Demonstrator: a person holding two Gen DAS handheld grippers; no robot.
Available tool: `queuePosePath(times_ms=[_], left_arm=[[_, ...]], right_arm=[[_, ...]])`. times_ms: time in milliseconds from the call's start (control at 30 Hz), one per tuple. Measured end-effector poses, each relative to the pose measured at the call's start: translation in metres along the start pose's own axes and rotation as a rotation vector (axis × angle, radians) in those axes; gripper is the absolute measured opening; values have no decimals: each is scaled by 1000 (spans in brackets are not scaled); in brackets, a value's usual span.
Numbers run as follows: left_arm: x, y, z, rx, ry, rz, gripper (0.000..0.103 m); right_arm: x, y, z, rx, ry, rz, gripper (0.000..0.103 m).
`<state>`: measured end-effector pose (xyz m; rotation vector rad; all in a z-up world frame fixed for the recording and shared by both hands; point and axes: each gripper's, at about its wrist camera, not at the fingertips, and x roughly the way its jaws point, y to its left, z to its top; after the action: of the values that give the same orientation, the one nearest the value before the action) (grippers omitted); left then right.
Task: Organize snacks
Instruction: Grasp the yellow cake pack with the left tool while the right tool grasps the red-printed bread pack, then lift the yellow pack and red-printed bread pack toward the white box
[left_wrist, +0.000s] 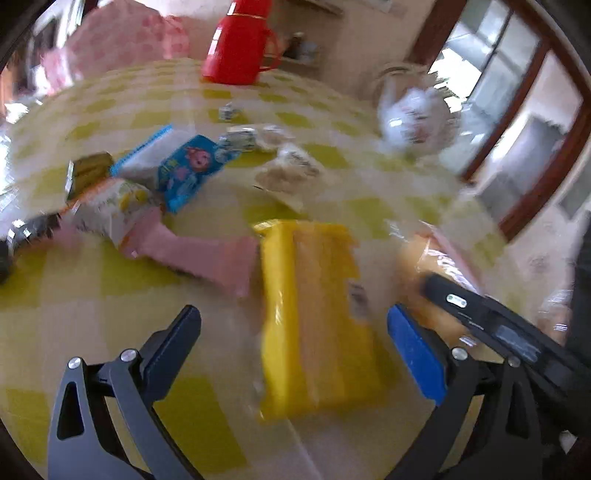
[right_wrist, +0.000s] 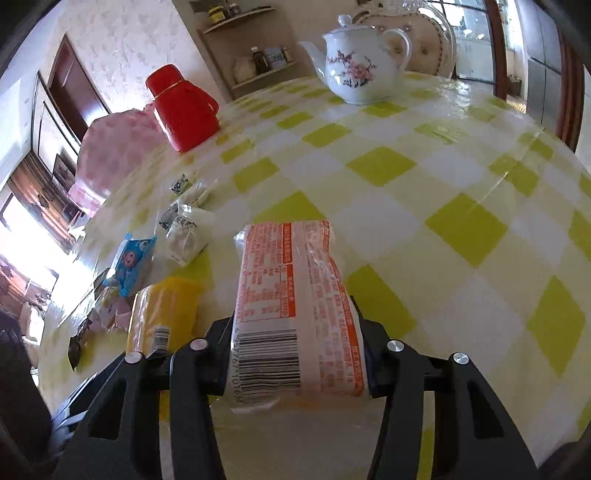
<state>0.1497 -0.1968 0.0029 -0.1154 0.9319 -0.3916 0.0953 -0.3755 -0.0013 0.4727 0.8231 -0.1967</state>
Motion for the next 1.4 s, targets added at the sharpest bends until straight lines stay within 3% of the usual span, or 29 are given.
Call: queuePosePath(times_ms=[67,167,233,300,367,400,433,467,600,733,833,867,900,967,1000,1100,1167,1200,1233,1267,1400], left_arm=[[11,-5,7,33,14,63,101],[27,-25,5,220,88,188,102],[23,-23,-1,245,90,174,102],[20,-18,-3,261,92,158,102],[15,-16,-5,259,74,150,89],[8,-15,-8,273,48,139,62],[5,-15,-9,285,41,140,49],[0,-11,-12,277,44,121,49],[-26,9,-26,187,75,-8,49],[-54,26,-53,183,74,-4,49],[-67,40,-62,168,71,23,50],[-70,44,-64,165,70,38,50],[-72,48,-65,159,67,51,54],[-72,59,-62,111,60,83,85],[-70,64,-61,94,55,97,93],[-63,60,-60,176,55,149,93],[-60,52,-61,231,70,187,91],[-62,51,-62,234,62,176,80],[-65,51,-62,233,53,171,55],[-68,52,-61,226,39,161,48],[-76,72,-53,91,8,45,48]], right_arm=[[-1,-2,2,-9,0,-28,50],[1,-2,1,-15,13,-59,52],[8,4,0,-51,22,-92,70],[13,13,-3,-112,14,-142,73],[17,18,-3,-146,17,-161,73],[17,20,-4,-162,16,-147,72],[15,20,-5,-169,9,-135,58],[13,18,-6,-168,1,-121,47],[2,13,-9,-140,-43,-82,47],[-3,12,-13,-127,-28,-58,47],[-7,17,-27,-88,42,47,47],[-10,24,-33,-117,45,28,47],[-14,33,-41,-166,43,-13,47],[-19,48,-57,-242,45,-53,49],[-22,53,-62,-261,49,-55,51],[-19,59,-65,-290,51,-65,65],[-18,61,-67,-312,50,-74,65],[-19,62,-68,-321,45,-68,57],[-21,63,-69,-326,38,-53,47],[-21,64,-70,-334,36,-28,47],[-38,56,-71,-287,-38,25,46]])
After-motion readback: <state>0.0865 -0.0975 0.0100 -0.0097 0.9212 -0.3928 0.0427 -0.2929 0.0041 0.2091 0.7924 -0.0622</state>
